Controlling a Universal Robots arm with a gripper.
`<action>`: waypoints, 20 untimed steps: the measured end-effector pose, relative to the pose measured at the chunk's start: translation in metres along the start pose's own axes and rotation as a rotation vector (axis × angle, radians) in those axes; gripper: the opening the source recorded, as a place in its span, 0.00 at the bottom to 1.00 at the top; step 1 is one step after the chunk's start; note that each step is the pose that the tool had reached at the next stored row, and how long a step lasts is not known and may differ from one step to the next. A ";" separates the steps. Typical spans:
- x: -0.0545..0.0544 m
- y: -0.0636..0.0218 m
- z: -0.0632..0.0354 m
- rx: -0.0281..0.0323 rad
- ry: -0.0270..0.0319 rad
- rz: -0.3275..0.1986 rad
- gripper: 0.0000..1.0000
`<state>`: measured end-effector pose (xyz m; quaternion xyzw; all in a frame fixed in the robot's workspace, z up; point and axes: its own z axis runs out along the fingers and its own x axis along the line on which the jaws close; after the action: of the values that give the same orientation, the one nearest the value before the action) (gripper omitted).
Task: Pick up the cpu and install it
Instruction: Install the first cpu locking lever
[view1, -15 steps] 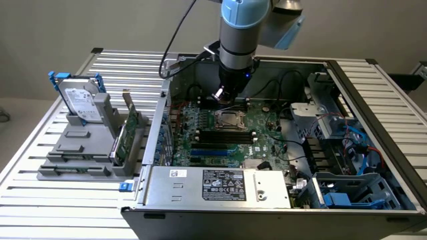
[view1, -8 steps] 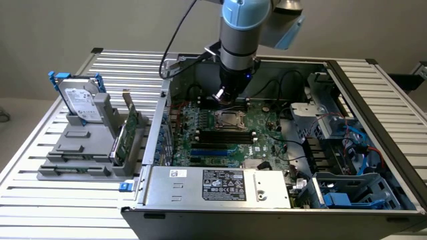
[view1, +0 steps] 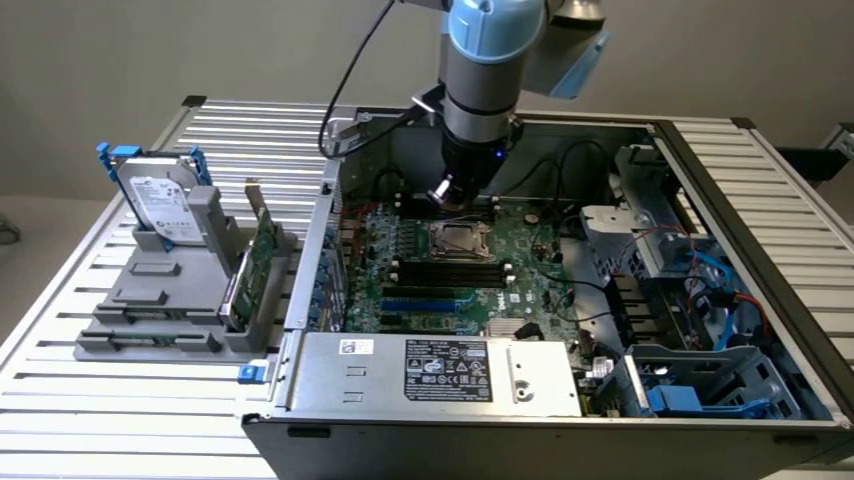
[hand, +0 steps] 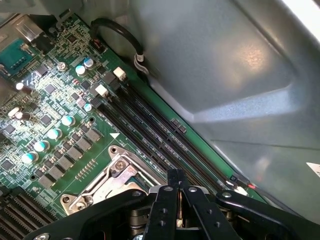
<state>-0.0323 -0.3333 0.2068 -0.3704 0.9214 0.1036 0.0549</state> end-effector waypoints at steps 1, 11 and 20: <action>0.000 -0.0003 0.0003 0.0000 -0.0001 0.000 0.11; -0.002 -0.0028 0.0027 0.0001 -0.0001 0.000 0.11; -0.003 -0.0038 0.0044 0.0052 0.0049 0.000 0.11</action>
<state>-0.0277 -0.3332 0.2024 -0.3706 0.9218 0.1003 0.0537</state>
